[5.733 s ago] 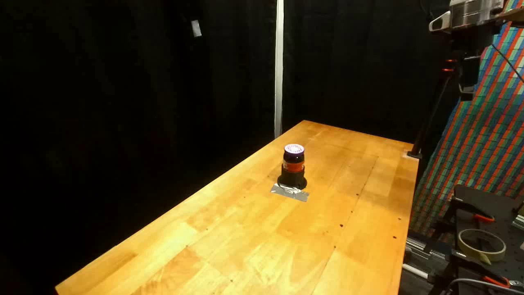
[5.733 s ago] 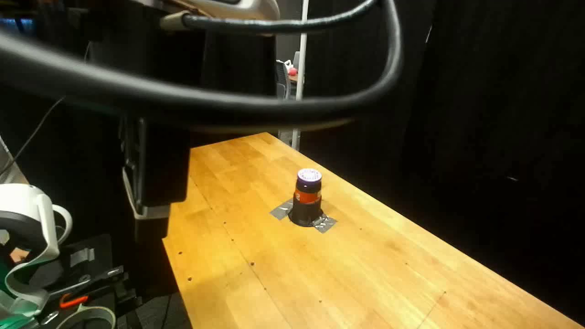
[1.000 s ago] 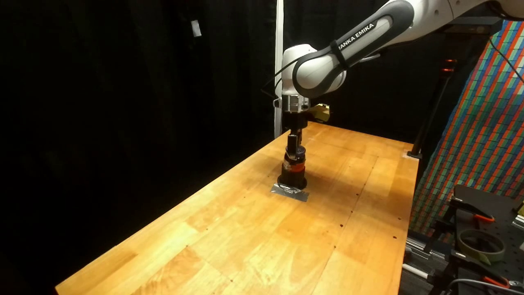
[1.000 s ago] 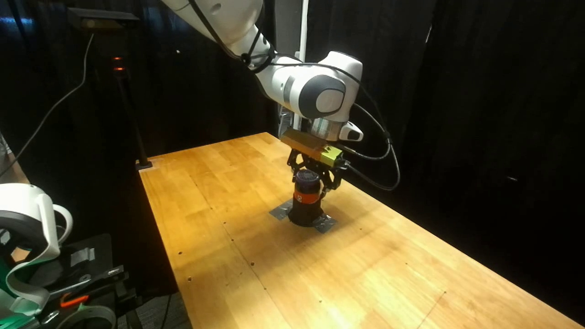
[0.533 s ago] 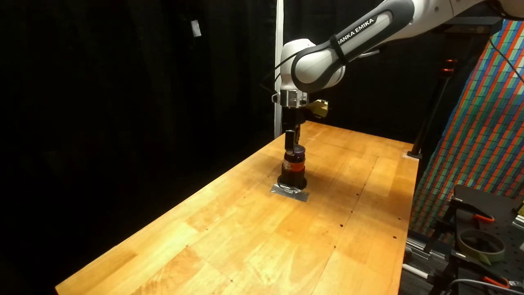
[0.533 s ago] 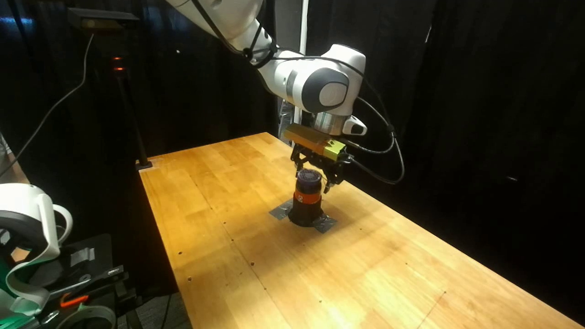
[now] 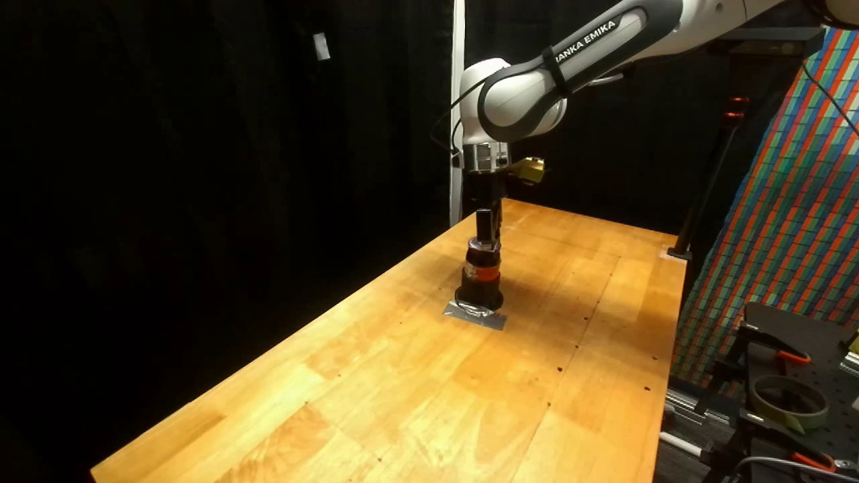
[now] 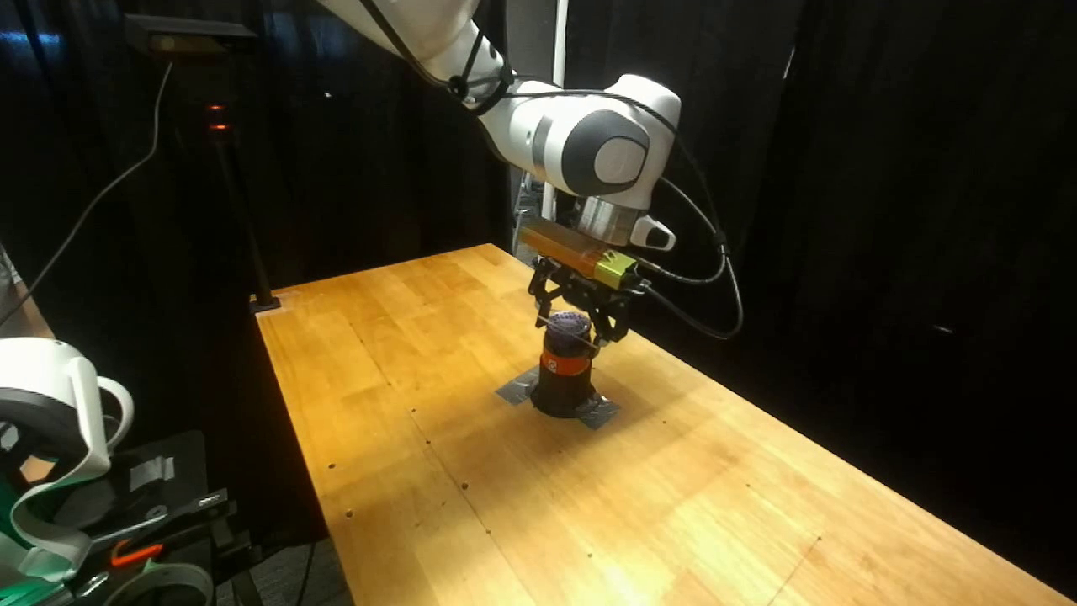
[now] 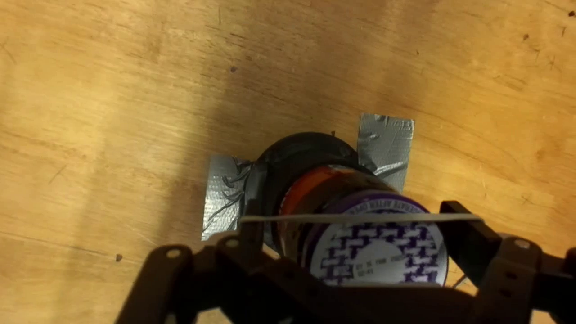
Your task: Put the rubber band around the base of the cup
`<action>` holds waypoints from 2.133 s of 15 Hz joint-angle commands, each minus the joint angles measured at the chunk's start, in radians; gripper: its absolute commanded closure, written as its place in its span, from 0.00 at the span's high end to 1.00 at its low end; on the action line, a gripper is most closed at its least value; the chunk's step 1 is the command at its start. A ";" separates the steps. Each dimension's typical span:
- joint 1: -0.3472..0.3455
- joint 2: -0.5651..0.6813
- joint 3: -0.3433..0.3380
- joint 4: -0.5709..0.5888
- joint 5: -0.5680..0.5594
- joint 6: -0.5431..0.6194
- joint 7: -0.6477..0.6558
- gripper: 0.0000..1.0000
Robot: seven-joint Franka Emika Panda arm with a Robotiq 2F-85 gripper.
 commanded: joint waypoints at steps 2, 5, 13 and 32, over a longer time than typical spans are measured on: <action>-0.008 -0.013 -0.002 -0.026 0.010 -0.067 -0.018 1.00; -0.004 -0.001 -0.003 -0.042 0.009 -0.040 -0.008 1.00; 0.036 0.038 0.003 -0.022 0.000 0.022 0.033 1.00; 0.070 0.026 -0.054 -0.063 -0.062 0.096 0.190 1.00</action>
